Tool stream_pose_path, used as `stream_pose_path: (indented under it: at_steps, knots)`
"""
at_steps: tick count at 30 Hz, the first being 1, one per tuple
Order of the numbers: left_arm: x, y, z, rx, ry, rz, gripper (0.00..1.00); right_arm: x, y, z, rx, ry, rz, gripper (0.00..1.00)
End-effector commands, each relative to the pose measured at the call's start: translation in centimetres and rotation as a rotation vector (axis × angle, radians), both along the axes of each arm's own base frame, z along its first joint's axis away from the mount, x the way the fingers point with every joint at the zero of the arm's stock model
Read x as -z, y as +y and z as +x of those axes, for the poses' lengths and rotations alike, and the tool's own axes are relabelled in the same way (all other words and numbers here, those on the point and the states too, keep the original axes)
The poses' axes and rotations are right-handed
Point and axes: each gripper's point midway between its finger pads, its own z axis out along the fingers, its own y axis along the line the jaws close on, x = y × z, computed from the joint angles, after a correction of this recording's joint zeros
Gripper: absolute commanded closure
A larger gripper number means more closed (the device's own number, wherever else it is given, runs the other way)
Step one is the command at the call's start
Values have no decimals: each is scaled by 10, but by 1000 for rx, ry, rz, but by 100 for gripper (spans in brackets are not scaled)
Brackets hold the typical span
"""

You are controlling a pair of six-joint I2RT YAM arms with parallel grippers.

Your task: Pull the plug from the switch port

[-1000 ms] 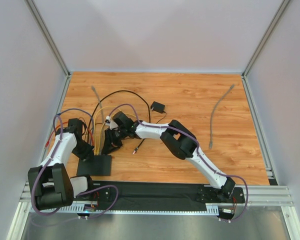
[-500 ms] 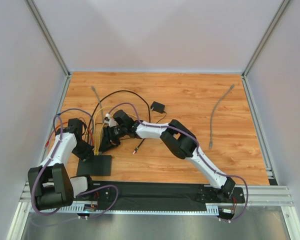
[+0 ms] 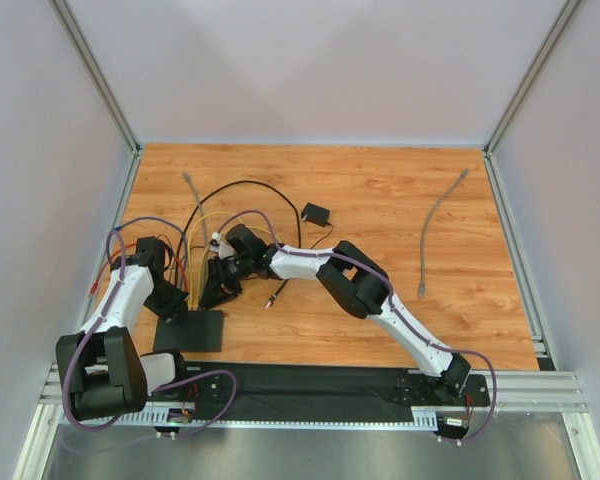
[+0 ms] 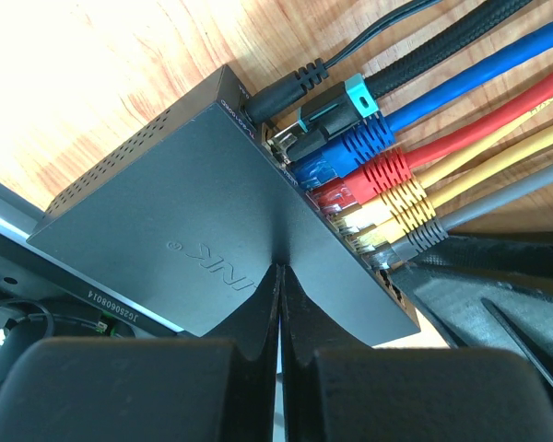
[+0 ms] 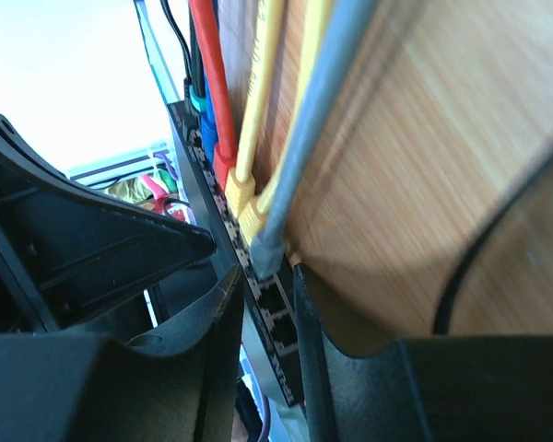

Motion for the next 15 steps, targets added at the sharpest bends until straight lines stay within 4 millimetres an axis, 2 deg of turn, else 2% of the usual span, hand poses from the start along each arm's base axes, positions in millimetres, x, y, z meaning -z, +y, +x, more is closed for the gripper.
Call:
stream_pose_path:
  at_steps: [1,4,9,15]
  knots:
    - [2,0,-3,-4,4,-4,100,8,9,-11,-32,4,-11,72]
    - [2,1,-3,-4,4,-3,100,10,10,-15,-37,15,-11,77]
    - [2,1,-3,-4,6,-3,100,17,8,-18,-35,33,-27,80]
    - [4,1,-5,-7,25,0,100,15,14,-18,-24,63,28,90]
